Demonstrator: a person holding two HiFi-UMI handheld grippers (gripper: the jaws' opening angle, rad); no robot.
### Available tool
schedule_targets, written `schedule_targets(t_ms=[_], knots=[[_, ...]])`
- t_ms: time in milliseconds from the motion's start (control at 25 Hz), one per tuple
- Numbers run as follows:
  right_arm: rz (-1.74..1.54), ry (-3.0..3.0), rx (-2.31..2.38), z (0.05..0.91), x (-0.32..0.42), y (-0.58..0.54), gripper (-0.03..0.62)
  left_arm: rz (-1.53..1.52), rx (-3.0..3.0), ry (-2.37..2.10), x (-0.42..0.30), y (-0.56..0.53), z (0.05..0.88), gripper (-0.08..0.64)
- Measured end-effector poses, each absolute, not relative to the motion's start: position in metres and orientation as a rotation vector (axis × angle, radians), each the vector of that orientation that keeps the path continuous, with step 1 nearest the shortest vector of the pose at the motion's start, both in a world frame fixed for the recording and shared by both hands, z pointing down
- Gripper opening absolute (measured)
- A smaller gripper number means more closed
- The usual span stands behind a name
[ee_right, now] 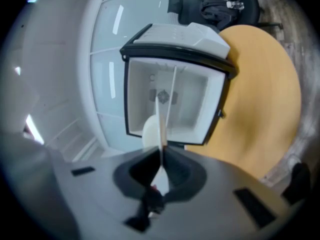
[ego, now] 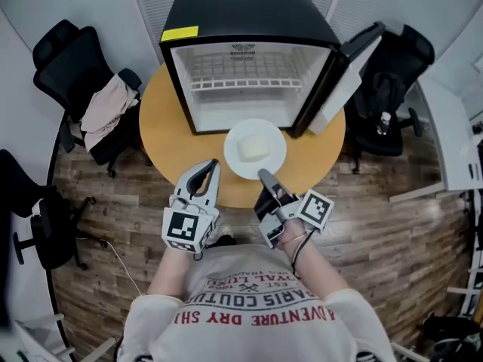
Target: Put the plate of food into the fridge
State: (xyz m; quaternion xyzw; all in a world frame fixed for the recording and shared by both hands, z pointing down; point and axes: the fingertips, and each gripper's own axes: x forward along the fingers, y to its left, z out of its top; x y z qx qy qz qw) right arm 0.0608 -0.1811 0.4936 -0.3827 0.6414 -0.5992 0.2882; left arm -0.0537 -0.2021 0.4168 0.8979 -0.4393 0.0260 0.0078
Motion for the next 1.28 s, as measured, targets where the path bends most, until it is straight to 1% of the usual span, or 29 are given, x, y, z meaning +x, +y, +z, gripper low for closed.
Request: schedule_targets(t_ms=[280,520,1280], knots=[[-1.563,1.654,-1.066,0.492,0.035,-0.242,0.038,0.087,2.849,-1.278,-0.079,-0.261,0.419,0.029],[-1.562,1.661,-1.069,0.487,0.020,-0.279,0.038,0.060,2.843,-1.295,-0.093,-0.297,0.416,0.029],[-1.654,1.642,-1.027,0.496,0.046,-0.379,0.040,0.100,2.751,-1.425,-0.074,-0.369,0.427,0.029]])
